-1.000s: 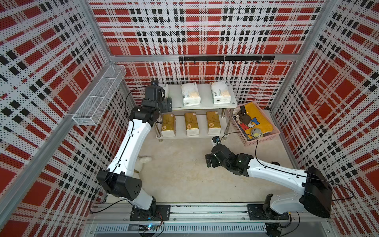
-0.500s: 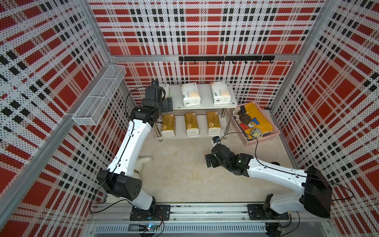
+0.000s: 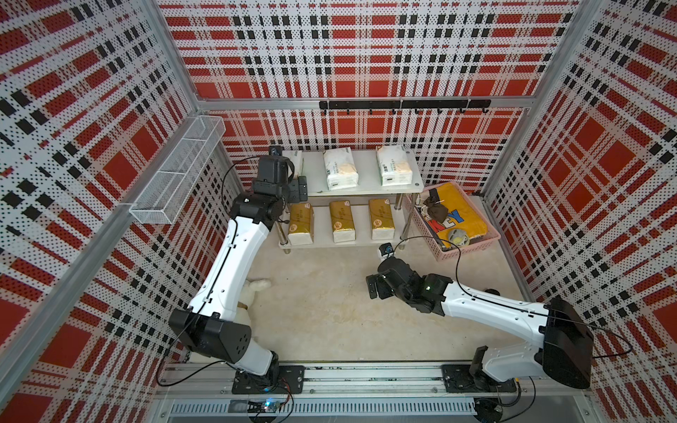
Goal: Place the tissue boxes on the shelf by color
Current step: Place a box of tissues on the shelf.
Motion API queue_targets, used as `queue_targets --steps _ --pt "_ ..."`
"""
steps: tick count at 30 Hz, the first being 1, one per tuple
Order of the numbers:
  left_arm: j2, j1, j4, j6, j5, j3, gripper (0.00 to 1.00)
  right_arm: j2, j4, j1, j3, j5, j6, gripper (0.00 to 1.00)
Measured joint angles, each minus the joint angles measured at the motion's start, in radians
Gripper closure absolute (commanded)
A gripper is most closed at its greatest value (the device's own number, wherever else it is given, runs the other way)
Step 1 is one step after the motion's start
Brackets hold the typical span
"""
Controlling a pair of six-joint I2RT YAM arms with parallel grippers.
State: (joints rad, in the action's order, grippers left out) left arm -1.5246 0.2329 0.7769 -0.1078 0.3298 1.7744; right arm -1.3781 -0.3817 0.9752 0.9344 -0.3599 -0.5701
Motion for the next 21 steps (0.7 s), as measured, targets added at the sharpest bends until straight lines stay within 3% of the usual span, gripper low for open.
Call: queue_targets --steps 21 --pt "0.047 0.038 -0.021 -0.003 -0.003 -0.045 0.01 0.000 0.006 0.017 0.011 -0.003 0.000 0.00"
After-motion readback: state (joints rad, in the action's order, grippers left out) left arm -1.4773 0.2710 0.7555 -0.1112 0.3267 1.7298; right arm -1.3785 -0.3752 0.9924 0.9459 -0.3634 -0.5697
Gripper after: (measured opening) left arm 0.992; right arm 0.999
